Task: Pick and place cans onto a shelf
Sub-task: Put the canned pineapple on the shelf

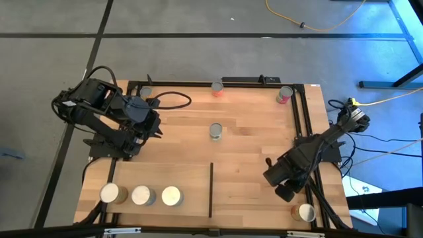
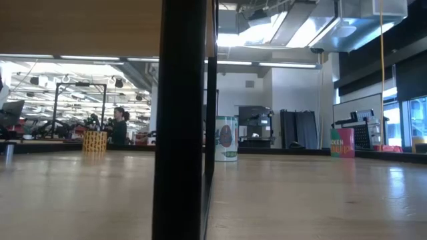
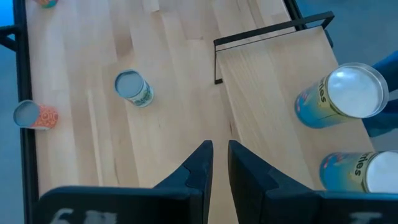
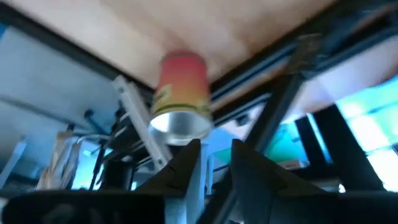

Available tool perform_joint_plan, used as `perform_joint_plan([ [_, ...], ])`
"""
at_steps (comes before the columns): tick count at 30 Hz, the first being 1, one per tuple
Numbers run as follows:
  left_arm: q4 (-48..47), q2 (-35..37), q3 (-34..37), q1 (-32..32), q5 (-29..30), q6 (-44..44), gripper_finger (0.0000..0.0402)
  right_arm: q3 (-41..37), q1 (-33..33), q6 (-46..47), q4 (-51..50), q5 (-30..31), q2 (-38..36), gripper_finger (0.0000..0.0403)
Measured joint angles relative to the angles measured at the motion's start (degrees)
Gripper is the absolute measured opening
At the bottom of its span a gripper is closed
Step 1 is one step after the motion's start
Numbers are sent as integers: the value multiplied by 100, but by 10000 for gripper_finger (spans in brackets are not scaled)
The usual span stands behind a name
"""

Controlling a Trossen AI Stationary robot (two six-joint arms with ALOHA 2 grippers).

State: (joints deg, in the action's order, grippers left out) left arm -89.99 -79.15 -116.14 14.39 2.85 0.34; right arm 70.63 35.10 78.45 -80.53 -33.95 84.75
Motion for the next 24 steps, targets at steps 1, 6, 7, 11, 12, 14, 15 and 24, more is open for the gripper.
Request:
perform_joint_plan([
  [1, 0, 0, 0, 0, 0, 0, 42, -36, 64, 102, 175, -52, 0, 91],
  [6, 2, 0, 0, 0, 2, 0, 42, -132, 346, 1115, 936, 106, 0, 89],
  [7, 2, 0, 0, 0, 2, 0, 42, -141, 422, 1362, 995, 214, 0, 89],
  [11, 2, 0, 0, 0, 2, 0, 42, -155, 742, 2521, 1052, 462, 0, 89],
  [12, 2, 0, 0, 0, 3, 0, 42, -155, 820, 2807, 1054, 492, 0, 89],
  [14, 2, 0, 0, 0, 2, 0, 42, -156, 984, 3403, 1059, 498, 0, 89],
  [15, 2, 0, 0, 0, 2, 0, 42, -156, 1066, 3702, 1081, 497, 0, 89],
  [24, 3, 0, 0, 0, 4, -25, 42, -157, 1613, 5259, 1833, 1289, 71, 89],
])
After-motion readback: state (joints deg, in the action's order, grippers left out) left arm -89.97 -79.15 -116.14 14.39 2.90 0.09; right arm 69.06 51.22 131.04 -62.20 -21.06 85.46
